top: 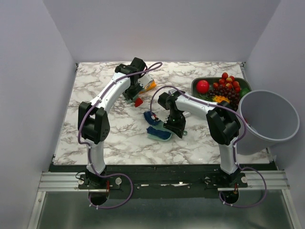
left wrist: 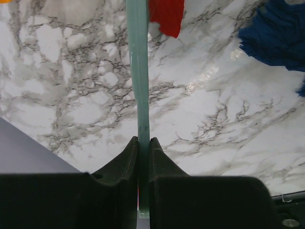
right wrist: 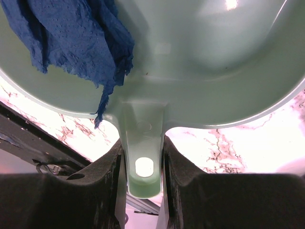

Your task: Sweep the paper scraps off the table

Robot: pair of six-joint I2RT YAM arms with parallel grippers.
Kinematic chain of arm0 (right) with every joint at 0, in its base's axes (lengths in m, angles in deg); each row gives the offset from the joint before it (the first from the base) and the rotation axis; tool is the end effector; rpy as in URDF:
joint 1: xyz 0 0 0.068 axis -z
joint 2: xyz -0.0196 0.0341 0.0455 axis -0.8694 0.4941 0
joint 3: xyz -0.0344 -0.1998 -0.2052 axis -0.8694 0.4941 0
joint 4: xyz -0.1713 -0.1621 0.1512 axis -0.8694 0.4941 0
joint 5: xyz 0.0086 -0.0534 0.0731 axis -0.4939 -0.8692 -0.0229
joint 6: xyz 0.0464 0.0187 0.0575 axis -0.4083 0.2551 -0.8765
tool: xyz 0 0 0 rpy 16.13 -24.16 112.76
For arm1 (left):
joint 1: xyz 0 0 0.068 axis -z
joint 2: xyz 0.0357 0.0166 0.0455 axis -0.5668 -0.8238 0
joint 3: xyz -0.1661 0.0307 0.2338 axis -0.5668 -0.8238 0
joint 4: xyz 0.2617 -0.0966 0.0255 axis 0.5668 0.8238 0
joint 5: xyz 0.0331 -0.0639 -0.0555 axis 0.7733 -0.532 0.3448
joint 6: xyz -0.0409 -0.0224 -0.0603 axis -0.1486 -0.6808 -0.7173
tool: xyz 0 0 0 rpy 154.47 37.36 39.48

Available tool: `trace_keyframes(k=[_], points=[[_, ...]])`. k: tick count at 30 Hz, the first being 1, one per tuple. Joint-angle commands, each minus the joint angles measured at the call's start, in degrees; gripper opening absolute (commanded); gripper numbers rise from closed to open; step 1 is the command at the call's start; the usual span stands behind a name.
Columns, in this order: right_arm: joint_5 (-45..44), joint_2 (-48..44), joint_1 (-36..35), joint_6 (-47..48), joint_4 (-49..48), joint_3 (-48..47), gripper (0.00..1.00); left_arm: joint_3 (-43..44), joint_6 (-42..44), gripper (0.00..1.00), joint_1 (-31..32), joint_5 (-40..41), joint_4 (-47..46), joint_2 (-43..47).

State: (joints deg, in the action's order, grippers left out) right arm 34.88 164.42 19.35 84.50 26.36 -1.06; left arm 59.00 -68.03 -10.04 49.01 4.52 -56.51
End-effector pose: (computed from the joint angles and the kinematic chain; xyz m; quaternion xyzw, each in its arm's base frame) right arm 0.2879 0.2598 0.1453 0.5682 -0.8179 -0.0453 0.0784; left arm 0.4061 -0.1741 0.2774 0.3755 0.9102 0.0723 0.1589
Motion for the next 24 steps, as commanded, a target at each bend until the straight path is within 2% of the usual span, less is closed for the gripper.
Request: trace_keyframes(k=[1, 5, 10, 13, 14, 17, 20, 24], points=[[0.90, -0.16, 0.17, 0.27, -0.15, 0.78, 0.01, -3.45, -3.47, 0.00, 0.47, -11.10, 4.30, 4.62], [0.73, 0.19, 0.17, 0.27, 0.02, 0.17, 0.01, -5.83, -4.70, 0.00, 1.08, -18.15, 6.66, 8.41], [0.37, 0.28, 0.08, 0.36, 0.02, 0.69, 0.01, -3.47, -3.83, 0.00, 2.67, -25.09, 12.47, 13.77], [0.02, 0.28, 0.17, 0.45, -0.15, 1.30, 0.01, -1.62, -4.09, 0.00, 2.58, -21.87, 12.30, 15.36], [-0.07, 0.28, 0.17, 0.54, -0.15, 1.48, 0.01, -1.44, -3.83, 0.00, 2.58, -15.58, 11.69, 15.63], [-0.50, 0.37, 0.17, 0.54, -0.24, 1.48, 0.01, -3.18, -2.16, 0.00, 1.53, -6.76, 8.26, 15.89], [-0.94, 0.19, 0.17, 0.63, -0.24, 1.57, 0.01, -6.17, -1.54, 0.00, 1.09, -5.59, 5.71, 15.54], [-1.12, -0.07, 0.17, 0.80, -0.33, 2.36, 0.01, -8.73, -3.21, 0.00, 1.00, -8.56, 3.78, 12.82]])
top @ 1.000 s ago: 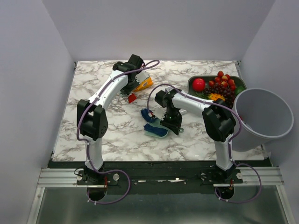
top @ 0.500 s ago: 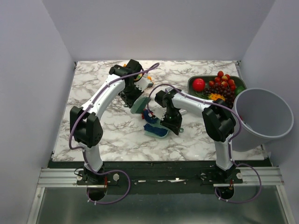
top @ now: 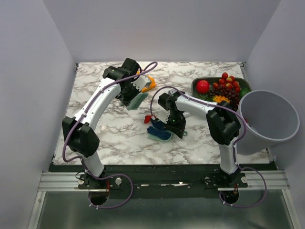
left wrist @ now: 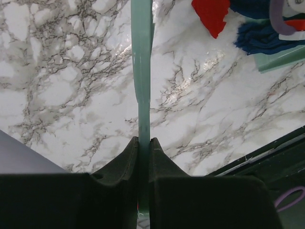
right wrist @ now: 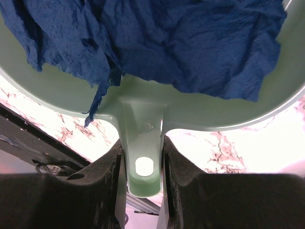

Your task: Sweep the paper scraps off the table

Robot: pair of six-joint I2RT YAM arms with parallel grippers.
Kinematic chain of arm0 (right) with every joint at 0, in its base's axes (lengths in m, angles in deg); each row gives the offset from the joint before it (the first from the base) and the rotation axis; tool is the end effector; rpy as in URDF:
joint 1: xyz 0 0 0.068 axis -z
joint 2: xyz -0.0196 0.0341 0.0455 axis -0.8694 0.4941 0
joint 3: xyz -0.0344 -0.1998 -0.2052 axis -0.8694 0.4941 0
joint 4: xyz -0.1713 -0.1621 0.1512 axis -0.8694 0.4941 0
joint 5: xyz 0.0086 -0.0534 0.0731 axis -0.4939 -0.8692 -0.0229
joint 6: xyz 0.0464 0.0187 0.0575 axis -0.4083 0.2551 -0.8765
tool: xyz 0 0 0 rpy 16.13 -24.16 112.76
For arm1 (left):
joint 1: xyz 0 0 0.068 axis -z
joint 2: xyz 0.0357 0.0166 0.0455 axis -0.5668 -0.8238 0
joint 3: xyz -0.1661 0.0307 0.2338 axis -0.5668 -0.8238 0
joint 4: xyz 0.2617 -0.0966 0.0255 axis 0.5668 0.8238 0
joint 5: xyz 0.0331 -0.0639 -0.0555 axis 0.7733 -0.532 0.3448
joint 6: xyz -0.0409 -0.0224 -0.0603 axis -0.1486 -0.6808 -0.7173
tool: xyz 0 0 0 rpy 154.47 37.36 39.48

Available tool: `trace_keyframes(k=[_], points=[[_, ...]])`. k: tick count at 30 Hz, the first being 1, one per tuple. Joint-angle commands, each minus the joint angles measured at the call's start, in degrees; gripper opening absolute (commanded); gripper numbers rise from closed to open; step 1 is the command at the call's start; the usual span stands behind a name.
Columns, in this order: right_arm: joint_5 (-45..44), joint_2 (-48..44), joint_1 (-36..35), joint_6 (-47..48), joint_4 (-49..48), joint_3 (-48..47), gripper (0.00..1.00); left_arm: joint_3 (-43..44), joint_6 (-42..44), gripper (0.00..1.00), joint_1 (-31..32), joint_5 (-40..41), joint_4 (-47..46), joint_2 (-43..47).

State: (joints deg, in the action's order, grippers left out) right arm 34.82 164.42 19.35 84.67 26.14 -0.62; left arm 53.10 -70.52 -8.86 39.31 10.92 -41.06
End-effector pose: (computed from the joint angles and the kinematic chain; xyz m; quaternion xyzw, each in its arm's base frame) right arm 0.2871 0.2590 0.1434 0.5693 -0.8170 -0.0447 0.0802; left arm 0.3300 -0.1597 0.3433 0.3769 0.9076 -0.0177 0.1840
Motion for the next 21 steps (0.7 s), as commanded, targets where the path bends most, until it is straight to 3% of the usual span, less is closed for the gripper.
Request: trace_keyframes(k=[1, 7, 14, 21], points=[[-1.23, -0.07, 0.17, 0.63, -0.20, 2.01, 0.01, -3.09, -1.07, 0.00, -0.10, 0.95, -2.55, -4.29], [-1.49, -0.33, 0.17, 0.71, -0.29, 2.28, 0.01, -1.25, -3.36, 0.00, -0.18, -10.88, -1.14, -10.01], [-1.41, 0.10, 0.17, 0.80, -0.46, 2.01, 0.01, -0.01, -4.33, 0.00, 1.66, -26.18, 3.52, -9.76], [-1.58, 2.65, 0.17, 0.80, -0.73, -0.88, 0.01, -3.45, -4.85, 0.00, 1.75, -28.84, 3.79, -8.97]])
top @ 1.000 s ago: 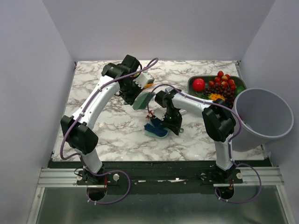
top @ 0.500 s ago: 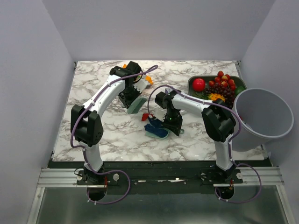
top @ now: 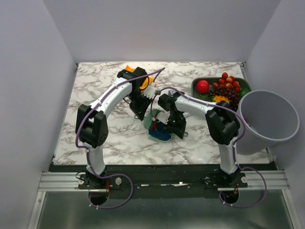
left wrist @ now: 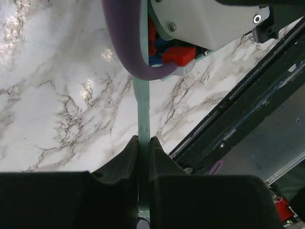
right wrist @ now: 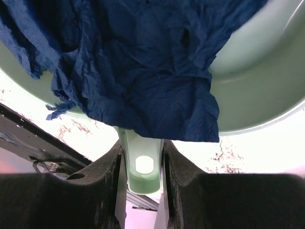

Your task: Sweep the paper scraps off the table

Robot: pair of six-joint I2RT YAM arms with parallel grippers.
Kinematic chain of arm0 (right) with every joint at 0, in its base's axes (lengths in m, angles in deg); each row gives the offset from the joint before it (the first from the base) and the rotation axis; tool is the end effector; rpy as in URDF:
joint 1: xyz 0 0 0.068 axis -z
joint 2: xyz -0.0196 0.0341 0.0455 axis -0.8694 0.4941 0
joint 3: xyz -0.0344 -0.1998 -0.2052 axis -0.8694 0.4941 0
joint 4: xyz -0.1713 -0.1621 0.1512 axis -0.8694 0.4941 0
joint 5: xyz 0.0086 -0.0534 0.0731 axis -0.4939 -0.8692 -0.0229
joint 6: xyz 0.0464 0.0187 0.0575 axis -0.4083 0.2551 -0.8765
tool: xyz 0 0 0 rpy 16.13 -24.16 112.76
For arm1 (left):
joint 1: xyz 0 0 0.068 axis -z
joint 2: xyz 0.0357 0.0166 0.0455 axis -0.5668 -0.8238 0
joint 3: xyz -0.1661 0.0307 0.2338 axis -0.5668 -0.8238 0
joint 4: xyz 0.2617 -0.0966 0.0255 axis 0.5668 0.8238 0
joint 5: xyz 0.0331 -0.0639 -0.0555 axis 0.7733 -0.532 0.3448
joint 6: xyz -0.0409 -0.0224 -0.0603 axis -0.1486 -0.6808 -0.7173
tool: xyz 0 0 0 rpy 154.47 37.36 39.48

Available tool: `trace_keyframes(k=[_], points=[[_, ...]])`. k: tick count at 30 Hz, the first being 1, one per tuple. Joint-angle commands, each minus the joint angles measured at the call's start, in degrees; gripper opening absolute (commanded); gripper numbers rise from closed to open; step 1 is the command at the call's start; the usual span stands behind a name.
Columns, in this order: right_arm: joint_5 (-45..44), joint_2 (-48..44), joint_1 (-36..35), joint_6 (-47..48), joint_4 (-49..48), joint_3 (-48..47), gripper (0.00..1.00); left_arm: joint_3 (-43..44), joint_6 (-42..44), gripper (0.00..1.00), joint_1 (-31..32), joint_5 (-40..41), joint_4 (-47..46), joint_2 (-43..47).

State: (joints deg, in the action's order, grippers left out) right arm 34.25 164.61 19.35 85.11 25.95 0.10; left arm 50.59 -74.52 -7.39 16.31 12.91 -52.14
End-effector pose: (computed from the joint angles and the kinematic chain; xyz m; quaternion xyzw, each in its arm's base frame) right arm 0.2858 0.2570 0.1391 0.5724 -0.8145 -0.0394 0.0857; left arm 0.3387 -0.2030 0.2645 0.3630 0.9073 -0.2104 0.0271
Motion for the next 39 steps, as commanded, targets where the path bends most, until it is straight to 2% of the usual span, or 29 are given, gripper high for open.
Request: trace_keyframes(k=[1, 5, 8, 12, 15, 20, 30, 39], points=[[-0.93, 2.72, 0.17, 0.37, -0.53, -2.22, 0.01, -0.58, -1.03, 0.00, 0.29, -5.59, 1.71, 2.38], [-0.23, 1.67, 0.08, 1.07, -1.14, -2.75, 0.01, 1.09, -1.99, 0.00, 0.11, -0.06, -0.05, 3.17], [1.79, -0.52, 0.08, 1.59, -3.68, -0.66, 0.01, 2.14, -2.70, 0.00, -0.50, 0.74, -1.63, 3.96], [4.17, -7.20, 0.08, 1.34, -14.02, 6.37, 0.01, 4.42, -1.56, 0.00, -0.94, -2.15, -0.93, 3.26], [3.38, -10.46, 0.17, -0.68, -17.92, 8.84, 0.01, 7.31, -0.24, 0.00, -1.21, -5.75, 0.64, 2.91], [1.71, -13.44, 0.17, -1.13, -19.69, 10.43, 0.01, 10.66, 0.29, 0.00, -1.82, -6.47, 1.09, 3.87], [-0.66, -21.09, 0.26, -2.01, -20.48, 14.03, 0.01, 19.80, 3.19, 0.00, -2.88, -0.93, 7.94, 5.45], [-0.84, -27.07, 0.34, -1.74, -21.00, 15.88, 0.01, 20.51, 3.45, 0.00, -2.88, 2.23, 9.09, 10.37]])
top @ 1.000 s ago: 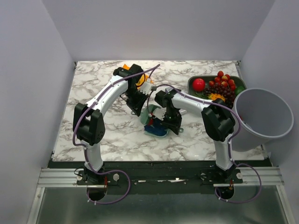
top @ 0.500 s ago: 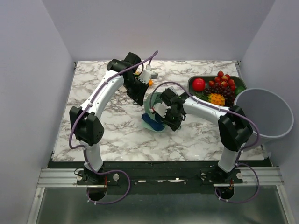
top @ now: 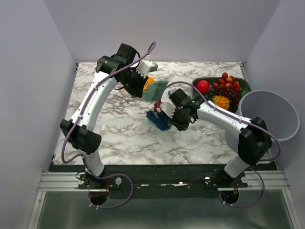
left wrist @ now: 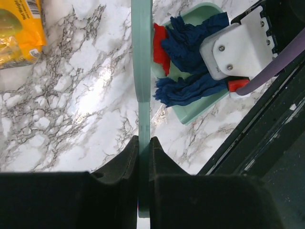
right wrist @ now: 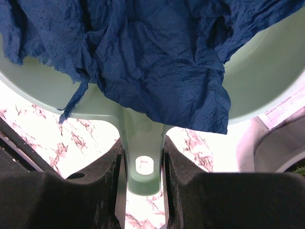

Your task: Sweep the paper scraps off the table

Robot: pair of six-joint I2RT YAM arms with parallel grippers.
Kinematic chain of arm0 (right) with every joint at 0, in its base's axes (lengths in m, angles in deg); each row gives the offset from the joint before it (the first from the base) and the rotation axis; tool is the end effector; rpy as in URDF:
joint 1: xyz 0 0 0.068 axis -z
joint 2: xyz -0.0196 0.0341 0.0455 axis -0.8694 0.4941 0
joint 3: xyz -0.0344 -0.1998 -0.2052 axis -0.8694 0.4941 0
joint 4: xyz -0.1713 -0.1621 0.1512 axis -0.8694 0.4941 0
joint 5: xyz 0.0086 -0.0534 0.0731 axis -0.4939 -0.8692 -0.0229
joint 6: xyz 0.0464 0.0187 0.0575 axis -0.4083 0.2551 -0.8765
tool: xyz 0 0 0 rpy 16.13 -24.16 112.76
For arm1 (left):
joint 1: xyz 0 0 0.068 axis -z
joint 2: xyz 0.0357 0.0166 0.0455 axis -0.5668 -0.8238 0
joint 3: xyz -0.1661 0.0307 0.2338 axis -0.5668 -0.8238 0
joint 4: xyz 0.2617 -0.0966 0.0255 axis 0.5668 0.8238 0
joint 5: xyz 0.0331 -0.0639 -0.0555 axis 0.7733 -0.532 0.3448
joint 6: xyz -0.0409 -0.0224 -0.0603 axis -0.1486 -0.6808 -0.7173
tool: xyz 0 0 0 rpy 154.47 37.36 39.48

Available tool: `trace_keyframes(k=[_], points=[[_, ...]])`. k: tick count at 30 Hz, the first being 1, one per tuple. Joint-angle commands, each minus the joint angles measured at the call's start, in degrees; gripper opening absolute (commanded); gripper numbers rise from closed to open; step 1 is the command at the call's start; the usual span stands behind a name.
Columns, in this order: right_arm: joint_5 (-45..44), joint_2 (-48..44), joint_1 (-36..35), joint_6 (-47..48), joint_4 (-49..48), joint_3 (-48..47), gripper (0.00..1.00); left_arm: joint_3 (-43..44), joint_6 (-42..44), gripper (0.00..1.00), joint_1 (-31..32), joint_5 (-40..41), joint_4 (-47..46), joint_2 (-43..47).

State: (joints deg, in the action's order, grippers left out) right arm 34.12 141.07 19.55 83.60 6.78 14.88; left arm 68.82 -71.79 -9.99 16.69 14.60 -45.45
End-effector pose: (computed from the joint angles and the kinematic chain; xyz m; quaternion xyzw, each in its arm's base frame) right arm 0.2616 0.2341 0.2157 -0.5641 0.8085 0.0638 0.1551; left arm 0.3358 -0.1816 0.4015 0.3913 0.8650 -0.2107 0.2330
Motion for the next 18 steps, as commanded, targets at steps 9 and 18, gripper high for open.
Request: trace_keyframes(k=[9, 18], points=[[-1.67, -5.81, 0.15, -0.85, -2.28, 1.10, 0.01, 2.63, -1.65, 0.00, -0.28, 4.30, -0.50, 8.26], [-3.61, -14.07, 0.23, -1.03, -1.84, -0.21, 0.01, -15.35, -7.18, 0.00, -5.01, 22.78, -22.64, 16.61]])
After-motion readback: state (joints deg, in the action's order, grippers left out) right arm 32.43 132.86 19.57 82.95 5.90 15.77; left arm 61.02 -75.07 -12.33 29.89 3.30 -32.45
